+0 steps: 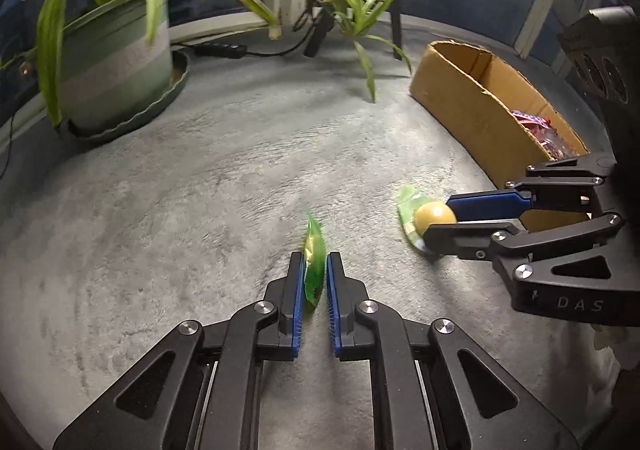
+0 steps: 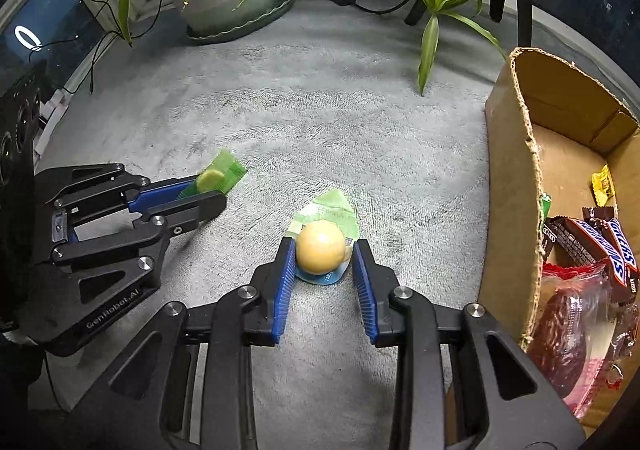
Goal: Organize snacks
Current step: 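Grasp the green lime-candy bag with the left tool while the right tool grasps the chocolate egg, then carry the green bag and chocolate egg to the box and release both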
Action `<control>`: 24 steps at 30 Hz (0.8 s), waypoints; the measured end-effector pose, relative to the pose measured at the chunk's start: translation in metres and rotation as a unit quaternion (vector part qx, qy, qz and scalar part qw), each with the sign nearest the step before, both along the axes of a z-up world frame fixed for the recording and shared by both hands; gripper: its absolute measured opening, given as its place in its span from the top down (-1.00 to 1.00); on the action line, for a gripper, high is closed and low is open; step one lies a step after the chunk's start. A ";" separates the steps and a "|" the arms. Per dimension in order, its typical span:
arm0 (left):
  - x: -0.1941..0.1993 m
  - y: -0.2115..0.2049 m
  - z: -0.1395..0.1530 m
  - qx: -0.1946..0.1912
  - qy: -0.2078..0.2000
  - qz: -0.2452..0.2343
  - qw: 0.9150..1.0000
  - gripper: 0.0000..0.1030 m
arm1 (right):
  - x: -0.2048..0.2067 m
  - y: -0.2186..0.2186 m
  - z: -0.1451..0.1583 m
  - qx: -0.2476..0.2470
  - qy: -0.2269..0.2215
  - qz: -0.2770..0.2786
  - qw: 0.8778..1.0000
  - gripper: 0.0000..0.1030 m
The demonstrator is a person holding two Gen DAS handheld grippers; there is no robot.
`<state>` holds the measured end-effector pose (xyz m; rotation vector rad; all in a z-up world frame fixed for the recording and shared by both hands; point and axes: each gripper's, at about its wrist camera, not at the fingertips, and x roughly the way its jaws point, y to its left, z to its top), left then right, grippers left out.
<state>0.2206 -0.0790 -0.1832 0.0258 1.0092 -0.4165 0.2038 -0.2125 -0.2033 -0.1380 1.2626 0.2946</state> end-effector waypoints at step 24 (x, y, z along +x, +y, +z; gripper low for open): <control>-0.012 0.010 0.053 -0.053 -0.057 0.019 0.997 0.92 | -0.020 -0.023 0.068 0.066 -0.060 -0.003 0.996 0.51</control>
